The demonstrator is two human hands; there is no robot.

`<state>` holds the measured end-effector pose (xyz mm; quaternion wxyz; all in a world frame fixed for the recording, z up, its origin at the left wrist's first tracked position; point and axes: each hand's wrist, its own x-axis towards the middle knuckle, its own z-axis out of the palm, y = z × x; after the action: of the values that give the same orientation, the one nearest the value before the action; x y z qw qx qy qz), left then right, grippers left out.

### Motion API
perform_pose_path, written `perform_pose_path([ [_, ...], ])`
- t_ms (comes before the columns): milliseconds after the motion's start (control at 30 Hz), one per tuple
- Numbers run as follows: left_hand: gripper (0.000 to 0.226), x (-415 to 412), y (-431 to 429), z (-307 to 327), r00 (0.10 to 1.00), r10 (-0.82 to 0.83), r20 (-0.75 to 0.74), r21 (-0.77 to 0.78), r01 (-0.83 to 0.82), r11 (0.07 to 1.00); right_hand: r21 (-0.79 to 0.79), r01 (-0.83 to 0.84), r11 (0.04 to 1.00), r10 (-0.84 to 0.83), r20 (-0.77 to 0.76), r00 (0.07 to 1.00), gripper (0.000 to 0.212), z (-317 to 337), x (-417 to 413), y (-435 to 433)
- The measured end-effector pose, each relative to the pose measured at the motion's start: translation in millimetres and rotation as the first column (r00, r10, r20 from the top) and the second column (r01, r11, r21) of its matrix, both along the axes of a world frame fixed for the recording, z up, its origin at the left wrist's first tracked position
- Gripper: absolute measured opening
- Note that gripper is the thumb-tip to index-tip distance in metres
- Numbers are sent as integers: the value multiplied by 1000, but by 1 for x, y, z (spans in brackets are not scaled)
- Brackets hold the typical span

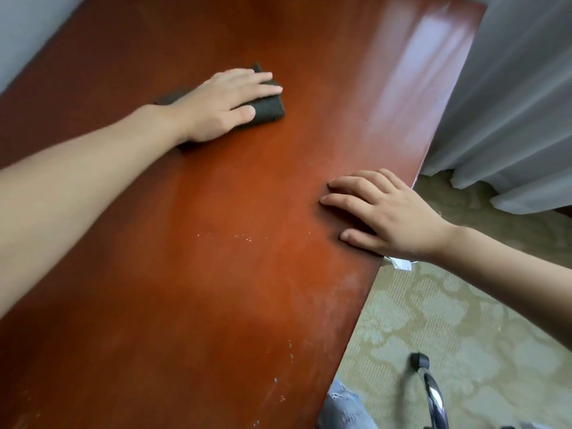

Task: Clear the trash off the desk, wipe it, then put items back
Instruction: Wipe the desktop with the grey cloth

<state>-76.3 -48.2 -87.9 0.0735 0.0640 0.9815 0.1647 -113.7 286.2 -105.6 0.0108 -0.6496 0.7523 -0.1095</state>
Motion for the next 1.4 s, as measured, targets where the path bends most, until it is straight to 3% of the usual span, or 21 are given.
perform_pose_path([
  [100, 57, 5, 35, -3, 990, -143, -6, 77, 143, 987, -7, 16, 1000, -16, 42, 999, 49, 1, 1, 0],
  [233, 54, 88, 72, -2, 935, -355, -26, 96, 356, 930, -14, 29, 999, -28, 62, 998, 45, 4, 2, -2],
  [400, 57, 209, 97, -2, 755, -655, 27, -131, 653, 746, 11, 20, 1000, -20, 21, 1000, 48, 5, 14, -11],
  [433, 58, 214, 85, -4, 756, -654, 41, -162, 651, 742, 28, -4, 1000, 3, 9, 1000, 49, 5, 16, -13],
  [500, 62, 210, 46, -8, 839, -543, 30, -201, 537, 819, 61, -29, 998, 29, -3, 1000, 51, 7, 17, -15],
  [600, 61, 188, -7, -6, 985, -170, -9, -288, 160, 944, 103, -37, 994, 38, -14, 999, 54, 11, 15, -14],
  [667, 55, 168, -18, 0, 997, 73, 17, -303, -65, 951, 126, -30, 992, 33, -27, 999, 56, 13, 16, -11],
  [733, 58, 145, -8, 4, 984, 170, 47, -234, -155, 960, 128, 10, 992, -6, -28, 1000, 58, 14, 18, -6],
  [800, 60, 125, 21, 5, 993, 118, 23, -155, -113, 981, 120, 69, 990, -68, -15, 998, 60, 13, 20, 3],
  [967, 57, 123, 139, -3, 974, -224, -47, 24, 225, 974, 94, 152, 984, -156, 30, 987, 54, 7, 26, 25],
  [1067, 54, 181, 196, -4, 891, -449, -66, 113, 454, 884, 84, 204, 975, -210, 62, 976, 52, 9, 30, 25],
  [1167, 48, 224, 197, -8, 758, -649, -70, -12, 650, 760, 78, 200, 977, -204, 44, 978, 51, 9, 44, 22],
  [1233, 47, 222, 166, -11, 780, -623, -59, -122, 613, 780, 68, 180, 981, -182, 23, 983, 50, 6, 56, 21],
  [1300, 47, 209, 122, -8, 871, -487, -64, -237, 461, 855, 37, 201, 979, -202, 5, 979, 48, 4, 63, 23],
  [1400, 48, 191, 55, 1, 995, -55, -87, -343, 22, 939, 9, 235, 972, -235, -2, 972, 46, 4, 68, 23],
])
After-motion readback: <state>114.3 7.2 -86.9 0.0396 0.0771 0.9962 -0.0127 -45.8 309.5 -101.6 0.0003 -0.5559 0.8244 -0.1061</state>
